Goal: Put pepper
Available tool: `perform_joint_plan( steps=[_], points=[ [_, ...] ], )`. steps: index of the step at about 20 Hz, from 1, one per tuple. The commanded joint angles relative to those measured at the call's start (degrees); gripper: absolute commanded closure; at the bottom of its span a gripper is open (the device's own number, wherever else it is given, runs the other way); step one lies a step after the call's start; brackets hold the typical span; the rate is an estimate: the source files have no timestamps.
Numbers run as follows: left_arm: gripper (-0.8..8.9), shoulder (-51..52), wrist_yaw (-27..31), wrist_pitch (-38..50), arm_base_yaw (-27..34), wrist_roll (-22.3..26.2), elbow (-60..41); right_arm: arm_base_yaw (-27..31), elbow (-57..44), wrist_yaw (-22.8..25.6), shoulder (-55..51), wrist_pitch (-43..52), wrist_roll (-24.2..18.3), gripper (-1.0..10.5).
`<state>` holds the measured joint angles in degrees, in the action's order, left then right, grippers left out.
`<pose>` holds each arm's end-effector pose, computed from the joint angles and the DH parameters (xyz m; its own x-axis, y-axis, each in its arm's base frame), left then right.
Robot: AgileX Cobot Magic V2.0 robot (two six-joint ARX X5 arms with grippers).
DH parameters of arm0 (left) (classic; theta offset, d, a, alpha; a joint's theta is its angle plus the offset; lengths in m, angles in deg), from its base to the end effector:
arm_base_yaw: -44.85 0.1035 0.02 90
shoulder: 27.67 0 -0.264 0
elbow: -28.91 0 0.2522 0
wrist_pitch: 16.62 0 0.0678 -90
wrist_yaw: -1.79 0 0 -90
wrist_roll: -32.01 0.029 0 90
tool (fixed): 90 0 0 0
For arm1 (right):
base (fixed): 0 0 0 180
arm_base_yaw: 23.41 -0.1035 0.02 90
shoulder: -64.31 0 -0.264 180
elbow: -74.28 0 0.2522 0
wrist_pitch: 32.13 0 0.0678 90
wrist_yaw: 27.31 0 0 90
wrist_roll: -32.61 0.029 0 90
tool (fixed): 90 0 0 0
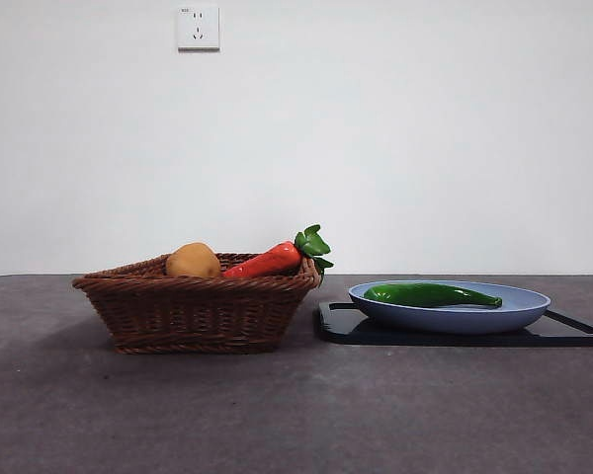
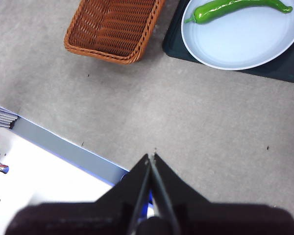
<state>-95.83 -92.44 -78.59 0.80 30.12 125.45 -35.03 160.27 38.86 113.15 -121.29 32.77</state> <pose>0.1597 -0.1575 0.4149 0.5458 -0.6306 -0.5517 0.7240 0.6864 -0.0683 0.1008 0.0327 0.3802 0.4701 0.5092 -0.7209 -0.4257 0.8464 0.3201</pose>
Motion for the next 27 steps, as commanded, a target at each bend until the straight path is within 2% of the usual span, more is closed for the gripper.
perform_joint_plan(
  steps=[1, 6, 9, 12, 17, 21, 25, 27],
  points=[
    [8.05, -0.52, -0.35, 1.77, -0.5, 0.61, 0.96, -0.13, 1.03, 0.13, 0.26, 0.39, 0.35, 9.4],
    [8.06, -0.5, -0.48, 4.87, -0.48, 0.55, 0.94, -0.13, 1.03, 0.13, 0.26, 0.39, 0.35, 9.4],
    [8.05, 1.14, 3.93, 6.78, 2.4, 6.14, 0.92, -0.13, 1.03, 0.13, 0.28, 0.37, 0.35, 9.4],
    [8.05, 4.9, 4.11, 12.63, 10.19, 9.66, 0.81, -0.13, 1.03, 0.13, 0.26, 0.35, 0.35, 9.4],
    [8.05, 14.43, 4.09, 18.67, 27.96, 9.68, -1.51, -0.13, 1.03, 0.13, 0.28, 0.37, 0.35, 9.4],
    [8.05, 26.12, 4.31, 30.58, 38.97, 9.68, -15.8, -0.13, 1.03, 0.13, 0.28, 0.37, 0.35, 9.4],
    [8.05, 38.25, 5.7, 44.52, 44.41, 9.64, -36.54, -0.13, 1.03, 0.13, 0.28, 0.37, 0.35, 9.4],
    [8.05, 43.58, 5.68, 48.26, 45.55, 9.2, -46.1, -0.13, 1.03, 0.13, 0.28, 0.37, 0.35, 9.4]
  ],
)
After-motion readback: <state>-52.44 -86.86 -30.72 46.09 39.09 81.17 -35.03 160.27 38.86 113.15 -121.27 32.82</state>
